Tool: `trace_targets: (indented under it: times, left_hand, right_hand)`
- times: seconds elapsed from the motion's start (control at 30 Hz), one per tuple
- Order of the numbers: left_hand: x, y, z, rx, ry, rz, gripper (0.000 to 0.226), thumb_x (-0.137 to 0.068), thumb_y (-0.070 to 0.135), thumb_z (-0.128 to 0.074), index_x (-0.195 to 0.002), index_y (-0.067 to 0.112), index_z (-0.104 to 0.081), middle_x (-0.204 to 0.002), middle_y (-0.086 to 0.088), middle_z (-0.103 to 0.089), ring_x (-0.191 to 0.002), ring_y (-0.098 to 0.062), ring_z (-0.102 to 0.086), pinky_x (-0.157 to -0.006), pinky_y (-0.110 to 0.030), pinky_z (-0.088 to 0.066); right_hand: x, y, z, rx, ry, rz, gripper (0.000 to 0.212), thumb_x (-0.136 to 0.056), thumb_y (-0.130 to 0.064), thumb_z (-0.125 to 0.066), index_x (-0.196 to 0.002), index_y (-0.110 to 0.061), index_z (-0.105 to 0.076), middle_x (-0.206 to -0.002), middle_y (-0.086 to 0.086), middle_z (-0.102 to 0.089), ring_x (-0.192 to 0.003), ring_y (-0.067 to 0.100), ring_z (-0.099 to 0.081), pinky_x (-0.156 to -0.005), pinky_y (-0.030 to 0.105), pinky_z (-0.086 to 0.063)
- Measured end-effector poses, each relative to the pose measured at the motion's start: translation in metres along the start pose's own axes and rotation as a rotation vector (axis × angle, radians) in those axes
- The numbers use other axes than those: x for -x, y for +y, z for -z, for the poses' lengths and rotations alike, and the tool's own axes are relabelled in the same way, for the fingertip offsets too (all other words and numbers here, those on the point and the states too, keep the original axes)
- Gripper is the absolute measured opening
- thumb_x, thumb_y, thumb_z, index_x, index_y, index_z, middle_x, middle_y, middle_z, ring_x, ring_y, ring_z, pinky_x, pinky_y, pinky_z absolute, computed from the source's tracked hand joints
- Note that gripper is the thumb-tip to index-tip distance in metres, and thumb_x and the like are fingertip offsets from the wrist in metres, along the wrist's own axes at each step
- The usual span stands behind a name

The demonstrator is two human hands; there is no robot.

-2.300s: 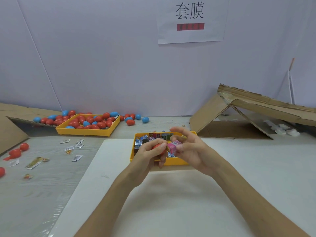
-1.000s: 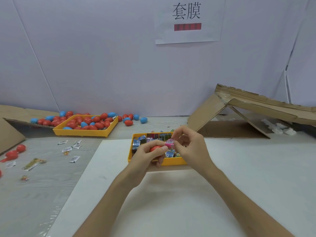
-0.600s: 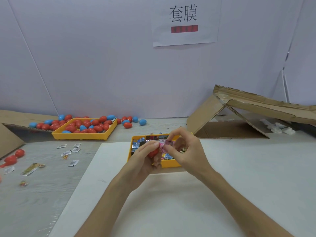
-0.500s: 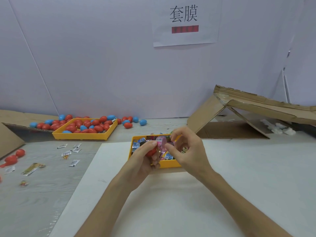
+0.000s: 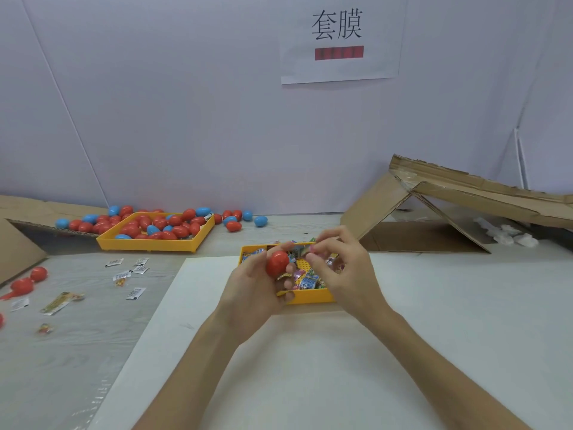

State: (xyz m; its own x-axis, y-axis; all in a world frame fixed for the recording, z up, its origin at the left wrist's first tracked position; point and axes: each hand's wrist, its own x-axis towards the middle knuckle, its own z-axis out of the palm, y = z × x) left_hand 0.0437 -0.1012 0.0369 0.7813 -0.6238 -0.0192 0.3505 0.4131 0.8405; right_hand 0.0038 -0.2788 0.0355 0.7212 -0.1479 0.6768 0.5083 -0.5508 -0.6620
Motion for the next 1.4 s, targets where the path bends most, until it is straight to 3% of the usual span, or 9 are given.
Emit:
trace_targets:
  times: [0.17, 0.3, 0.53, 0.7, 0.77, 0.83, 0.97, 1.2, 1.4]
  left_hand:
    - [0.002, 0.001, 0.003, -0.010, 0.019, -0.080, 0.032, -0.092, 0.028, -0.059, -0.120, 0.024, -0.072, -0.113, -0.007, -0.072, -0.084, -0.018, -0.067, -0.082, -0.033, -0.053]
    - [0.005, 0.001, 0.001, 0.005, 0.009, -0.136, 0.035, -0.091, 0.022, -0.061, -0.126, 0.021, -0.062, -0.129, -0.012, -0.068, -0.092, -0.014, -0.068, -0.082, -0.029, -0.057]
    - [0.003, 0.000, 0.003, 0.122, 0.023, -0.147, 0.033, -0.094, 0.010, -0.060, -0.125, 0.017, -0.067, -0.121, -0.016, -0.068, -0.109, -0.030, -0.070, -0.084, -0.032, -0.059]
    - [0.003, 0.000, 0.003, -0.076, 0.065, -0.184, 0.035, -0.091, 0.025, -0.062, -0.124, 0.033, -0.071, -0.131, -0.011, -0.066, -0.107, -0.019, -0.068, -0.092, -0.036, -0.057]
    - [0.002, -0.001, 0.002, -0.105, 0.071, -0.196, 0.033, -0.090, 0.025, -0.063, -0.121, 0.033, -0.072, -0.132, -0.013, -0.065, -0.106, -0.019, -0.067, -0.097, -0.039, -0.053]
    - [0.002, -0.002, 0.001, -0.110, 0.078, -0.216, 0.030, -0.092, 0.020, -0.063, -0.119, 0.029, -0.073, -0.130, -0.017, -0.065, -0.106, -0.023, -0.068, -0.089, -0.036, -0.058]
    - [0.002, -0.004, 0.001, -0.194, 0.093, -0.256, 0.030, -0.095, 0.011, -0.063, -0.123, 0.021, -0.069, -0.128, -0.022, -0.064, -0.108, -0.030, -0.069, -0.089, -0.033, -0.057]
    - [0.003, -0.008, -0.002, -0.315, 0.077, -0.298, 0.042, -0.083, 0.012, -0.071, -0.125, 0.020, -0.068, -0.120, -0.013, -0.067, -0.108, -0.033, -0.070, -0.092, -0.037, -0.058]
    - [0.003, -0.010, -0.005, -0.504, 0.074, -0.314, 0.040, -0.086, 0.020, -0.075, -0.121, 0.038, -0.071, -0.122, -0.009, -0.064, -0.110, -0.029, -0.068, -0.092, -0.038, -0.058]
  right_hand:
    - [-0.003, -0.003, 0.009, 0.094, 0.063, 0.018, 0.005, -0.085, -0.008, -0.079, -0.082, -0.008, -0.075, -0.094, 0.002, -0.055, -0.078, 0.009, -0.053, -0.066, 0.014, -0.038]
    - [-0.003, -0.003, 0.008, 0.038, 0.054, 0.030, 0.006, -0.083, -0.003, -0.079, -0.080, -0.007, -0.076, -0.085, 0.002, -0.064, -0.067, 0.005, -0.053, -0.062, 0.015, -0.038]
    - [-0.003, 0.000, 0.008, 0.129, 0.096, 0.079, 0.004, -0.082, -0.007, -0.082, -0.083, -0.008, -0.078, -0.088, 0.006, -0.049, -0.070, 0.006, -0.046, -0.060, 0.016, -0.038]
    - [-0.001, -0.002, 0.006, -0.011, 0.025, 0.049, 0.006, -0.084, -0.005, -0.078, -0.081, -0.009, -0.076, -0.080, 0.004, -0.064, -0.059, 0.012, -0.048, -0.055, 0.028, -0.041]
    - [-0.001, -0.002, 0.005, -0.057, 0.000, 0.006, 0.006, -0.087, -0.006, -0.076, -0.082, -0.010, -0.075, -0.075, 0.001, -0.067, -0.061, 0.017, -0.053, -0.058, 0.030, -0.043]
    - [0.000, -0.002, 0.004, -0.096, -0.011, -0.039, 0.006, -0.088, -0.008, -0.075, -0.083, -0.011, -0.075, -0.072, 0.001, -0.068, -0.062, 0.019, -0.055, -0.059, 0.032, -0.045]
    - [0.000, -0.004, 0.003, -0.176, -0.031, -0.082, 0.006, -0.092, -0.008, -0.071, -0.090, -0.012, -0.075, -0.076, 0.001, -0.072, -0.071, 0.029, -0.064, -0.067, 0.047, -0.052]
    - [-0.004, -0.003, 0.008, -0.369, -0.055, -0.233, 0.035, -0.085, 0.000, -0.047, -0.099, -0.018, -0.074, -0.066, -0.003, -0.060, -0.062, 0.013, -0.053, -0.062, 0.024, -0.048]
    - [-0.005, -0.008, 0.008, -0.345, -0.106, -0.235, 0.032, -0.079, -0.009, -0.045, -0.089, -0.019, -0.074, -0.064, -0.014, -0.062, -0.062, 0.012, -0.051, -0.061, 0.019, -0.044]
